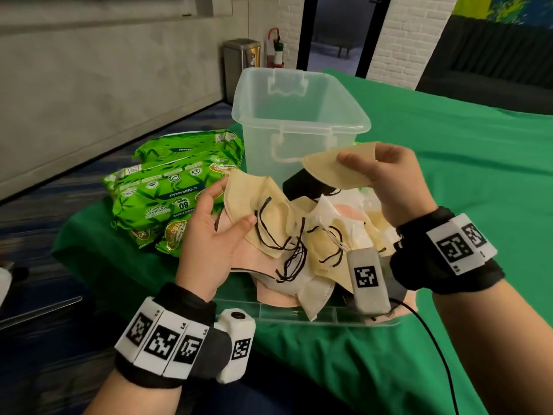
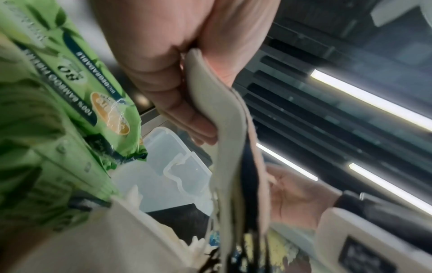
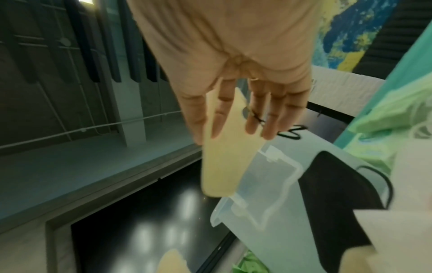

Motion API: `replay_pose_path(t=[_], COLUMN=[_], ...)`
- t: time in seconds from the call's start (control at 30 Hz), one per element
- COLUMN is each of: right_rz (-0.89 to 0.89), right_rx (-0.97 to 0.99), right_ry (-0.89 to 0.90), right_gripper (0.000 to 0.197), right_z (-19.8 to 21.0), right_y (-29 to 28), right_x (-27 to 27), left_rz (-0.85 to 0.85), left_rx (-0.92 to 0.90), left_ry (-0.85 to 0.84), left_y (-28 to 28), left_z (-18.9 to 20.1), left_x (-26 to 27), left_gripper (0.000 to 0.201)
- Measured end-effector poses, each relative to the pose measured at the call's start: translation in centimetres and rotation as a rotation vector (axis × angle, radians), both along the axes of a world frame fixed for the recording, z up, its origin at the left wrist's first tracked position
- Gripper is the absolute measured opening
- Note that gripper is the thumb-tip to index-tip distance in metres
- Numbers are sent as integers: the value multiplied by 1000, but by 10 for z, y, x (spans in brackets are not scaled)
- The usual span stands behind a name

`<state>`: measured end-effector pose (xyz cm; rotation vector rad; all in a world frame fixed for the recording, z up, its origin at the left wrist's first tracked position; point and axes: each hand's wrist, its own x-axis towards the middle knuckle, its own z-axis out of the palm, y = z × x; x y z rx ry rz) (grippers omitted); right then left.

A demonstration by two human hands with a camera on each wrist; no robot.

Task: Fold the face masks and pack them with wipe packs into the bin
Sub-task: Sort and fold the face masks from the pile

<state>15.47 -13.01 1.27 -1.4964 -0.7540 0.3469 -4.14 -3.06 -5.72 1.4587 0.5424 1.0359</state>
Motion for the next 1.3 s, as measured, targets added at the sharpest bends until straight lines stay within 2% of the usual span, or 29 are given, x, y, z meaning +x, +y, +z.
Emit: replay_pose_path(t=[0.07, 0.13, 0.27, 0.4, 0.47, 0.6, 0.67, 0.73, 0.83, 0.97, 1.07, 1.2, 1.3], right_rz=[78, 229, 471, 559, 520, 401, 423, 473, 470, 396, 314, -10, 4], right_rx=[52, 101, 92, 35, 71, 257, 280, 218, 27, -233, -299, -200, -267], right_ry=[-46, -66, -72, -116, -106, -61, -35, -41, -162, -317, -335, -336, -311], right_gripper=[12, 15, 15, 15, 14, 15, 12, 11, 16, 46, 29, 13, 16], right_z=[6, 8, -1, -17, -20, -16, -15, -16, -21, -23, -18, -3, 4], right_y=[-2, -1, 9, 16, 15, 12, 11, 12, 13, 7, -1, -6, -4], right_x=[-6, -15, -33, -39, -37, -31, -32, -34, -36, -23, -7, 4, -6], left_rz=[-4, -28, -77, -131, -149, -140, -141, -124, -146, -138, -55, 47, 27], left_rx=[58, 106, 155, 68, 60, 78, 77, 89, 78, 88, 129, 107, 150], left_ry=[3, 43, 111, 109, 103, 116, 128, 131, 123, 163, 213, 184, 205], left_y=[1, 0, -2, -3, -3, -3, -4, -5, -5, 0, 4, 4, 0], left_z=[0, 0, -1, -1, 0, 2, 1, 1, 0, 0, 2, 6, 9], left_x=[0, 0, 2, 2, 0, -1, 0, 2, 2, -4, -8, -8, -4], left_gripper=[63, 63, 50, 33, 37, 57, 60, 59, 59, 34, 30, 31, 29])
